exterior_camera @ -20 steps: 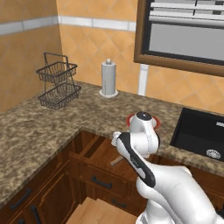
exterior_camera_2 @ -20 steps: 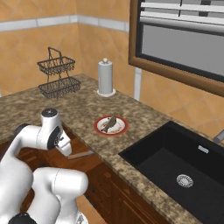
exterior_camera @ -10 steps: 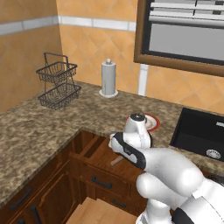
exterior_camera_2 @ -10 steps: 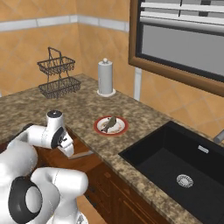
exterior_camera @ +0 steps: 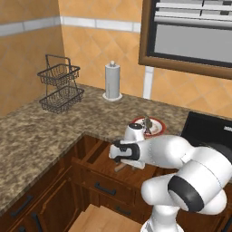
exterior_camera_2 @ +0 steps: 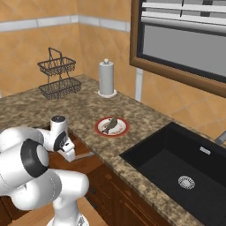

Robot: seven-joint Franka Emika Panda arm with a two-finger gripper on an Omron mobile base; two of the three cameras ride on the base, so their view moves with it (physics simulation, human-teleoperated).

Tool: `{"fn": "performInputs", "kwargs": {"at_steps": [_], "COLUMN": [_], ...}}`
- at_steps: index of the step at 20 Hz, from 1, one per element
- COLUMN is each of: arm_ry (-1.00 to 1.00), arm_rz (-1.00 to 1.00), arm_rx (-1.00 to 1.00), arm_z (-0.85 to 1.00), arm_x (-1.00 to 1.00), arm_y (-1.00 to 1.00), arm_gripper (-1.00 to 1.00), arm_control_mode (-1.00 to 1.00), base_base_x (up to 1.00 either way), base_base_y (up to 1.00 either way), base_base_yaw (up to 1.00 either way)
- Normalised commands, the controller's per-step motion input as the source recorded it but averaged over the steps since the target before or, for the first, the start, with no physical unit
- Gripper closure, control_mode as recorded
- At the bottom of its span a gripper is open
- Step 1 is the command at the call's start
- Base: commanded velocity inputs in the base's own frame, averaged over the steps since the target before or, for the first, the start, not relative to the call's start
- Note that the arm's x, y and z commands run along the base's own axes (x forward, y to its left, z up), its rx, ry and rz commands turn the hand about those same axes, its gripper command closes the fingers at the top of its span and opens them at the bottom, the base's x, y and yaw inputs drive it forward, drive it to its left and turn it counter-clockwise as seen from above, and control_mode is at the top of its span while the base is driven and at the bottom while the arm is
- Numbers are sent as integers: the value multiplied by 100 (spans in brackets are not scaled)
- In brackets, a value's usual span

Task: Pick up the knife from the drawer and place it on the cutting board. Then place the meat from the plate to the cutting board.

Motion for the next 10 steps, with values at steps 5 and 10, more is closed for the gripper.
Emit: {"fn": "performInputs", "kwargs": {"at_steps": [5, 10], "arm_ry": [0, 4], "arm_rz": [0, 0], "arm_rx": [-1, 3], "arm_z": [-5, -22], "arm_x": [0, 3], "arm_y": [18, 4], "arm_gripper": [-100, -100], "arm_control_mode": [-100, -100], "base_base_x": [0, 0], "base_base_y": [0, 0], "base_base_yaw": [0, 0]}}
